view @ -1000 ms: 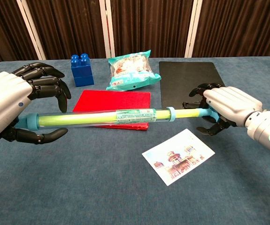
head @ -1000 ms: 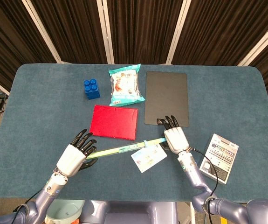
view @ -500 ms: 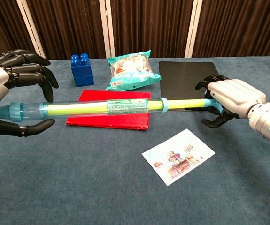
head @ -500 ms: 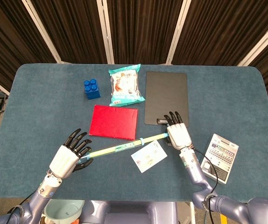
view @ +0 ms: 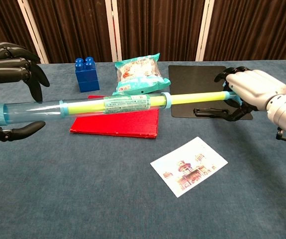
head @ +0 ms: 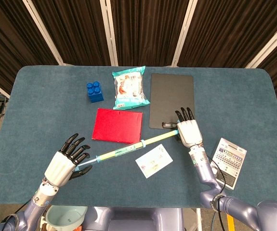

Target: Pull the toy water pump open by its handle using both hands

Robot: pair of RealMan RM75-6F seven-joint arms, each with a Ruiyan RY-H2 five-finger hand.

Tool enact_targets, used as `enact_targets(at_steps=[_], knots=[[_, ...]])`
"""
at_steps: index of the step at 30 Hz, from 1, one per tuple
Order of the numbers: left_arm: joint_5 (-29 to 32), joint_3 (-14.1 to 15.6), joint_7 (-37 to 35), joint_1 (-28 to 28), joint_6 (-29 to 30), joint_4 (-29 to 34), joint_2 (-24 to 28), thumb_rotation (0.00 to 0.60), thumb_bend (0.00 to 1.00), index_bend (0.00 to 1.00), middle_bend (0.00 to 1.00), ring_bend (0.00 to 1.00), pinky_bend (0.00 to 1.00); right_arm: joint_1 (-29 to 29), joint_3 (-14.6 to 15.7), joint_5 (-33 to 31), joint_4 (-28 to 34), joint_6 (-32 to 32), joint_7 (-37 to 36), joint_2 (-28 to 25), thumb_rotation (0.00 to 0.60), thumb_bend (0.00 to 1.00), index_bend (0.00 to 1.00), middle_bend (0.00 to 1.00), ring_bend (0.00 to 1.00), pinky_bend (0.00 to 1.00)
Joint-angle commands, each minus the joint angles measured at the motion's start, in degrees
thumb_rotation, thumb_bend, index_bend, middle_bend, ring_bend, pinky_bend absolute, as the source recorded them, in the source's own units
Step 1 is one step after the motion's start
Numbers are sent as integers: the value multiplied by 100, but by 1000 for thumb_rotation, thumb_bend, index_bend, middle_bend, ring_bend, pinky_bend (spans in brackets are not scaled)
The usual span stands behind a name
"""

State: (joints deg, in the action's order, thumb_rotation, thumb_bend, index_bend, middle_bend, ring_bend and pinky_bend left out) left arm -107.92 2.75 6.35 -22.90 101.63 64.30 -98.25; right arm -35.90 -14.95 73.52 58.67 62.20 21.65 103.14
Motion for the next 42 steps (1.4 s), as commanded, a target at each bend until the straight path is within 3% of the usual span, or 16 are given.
enact_targets(at_steps=[1,18,42], knots=[[-66,16,48,35,65,55,64,600,440,756,362,179,143,-43,-43,-51,-48,-24,43,-25,600,325,916,171,0,0],[-190,64,-72,181,215,314,374,600,440,756,363,179,143,-356,-357,-419,-741,-279,-13,8,600,313,917,175,0,0],[-375,84,-120,330,350,454,532,600,439,756,364,179,143,-1047,-663,-773,-2493,-769,77,377,600,302,917,178,0,0]])
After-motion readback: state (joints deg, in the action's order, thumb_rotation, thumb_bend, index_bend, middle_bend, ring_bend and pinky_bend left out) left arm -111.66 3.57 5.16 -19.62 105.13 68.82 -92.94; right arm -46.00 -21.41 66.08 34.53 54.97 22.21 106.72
